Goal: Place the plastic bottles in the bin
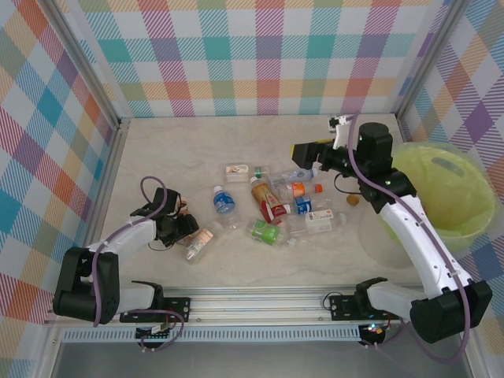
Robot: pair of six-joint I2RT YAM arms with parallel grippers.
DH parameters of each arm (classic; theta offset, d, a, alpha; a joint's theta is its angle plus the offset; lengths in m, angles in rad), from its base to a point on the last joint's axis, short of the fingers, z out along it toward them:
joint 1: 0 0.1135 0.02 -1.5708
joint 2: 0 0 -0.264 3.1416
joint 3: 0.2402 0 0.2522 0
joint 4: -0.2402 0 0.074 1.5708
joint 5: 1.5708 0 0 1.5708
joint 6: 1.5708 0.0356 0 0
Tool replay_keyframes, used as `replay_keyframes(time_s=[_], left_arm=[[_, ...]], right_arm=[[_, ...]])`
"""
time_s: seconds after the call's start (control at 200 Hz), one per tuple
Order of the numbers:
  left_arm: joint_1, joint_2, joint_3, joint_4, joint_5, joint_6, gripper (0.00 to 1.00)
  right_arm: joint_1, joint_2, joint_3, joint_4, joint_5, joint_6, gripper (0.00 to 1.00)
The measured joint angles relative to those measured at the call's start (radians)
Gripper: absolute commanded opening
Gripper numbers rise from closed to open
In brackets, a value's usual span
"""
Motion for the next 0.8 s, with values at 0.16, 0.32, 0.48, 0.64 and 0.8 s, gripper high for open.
replay_keyframes(time_s=[0.16,0.32,0.48,0.64,0.8], left_arm=[[0.0,-0.012,0.0,-0.003,-0.003,-0.008,0.54],[0.0,-0.084,0.004,-0.008,0.011,-0.007,0.51],[-0.002,-0.2,0.048,0.02,0.098,0.014,0.47],[-0.053,-0.267,0.107,0.113,0.205,0.041,0.45],[-0.132,-0.229,0.199,0.2,0.32,0.077,0.45]], right_arm=[[0.051,0.067,0.0,0.018,0.024,-0.01,1.0],[0.129,0.112,-0.001,0.058,0.061,0.0,1.0],[0.184,0.158,-0.015,0.16,0.102,0.112,1.0],[0.235,0.257,-0.01,0.215,0.102,0.256,1.0],[0.289,0.353,0.009,0.259,0.064,0.371,1.0]])
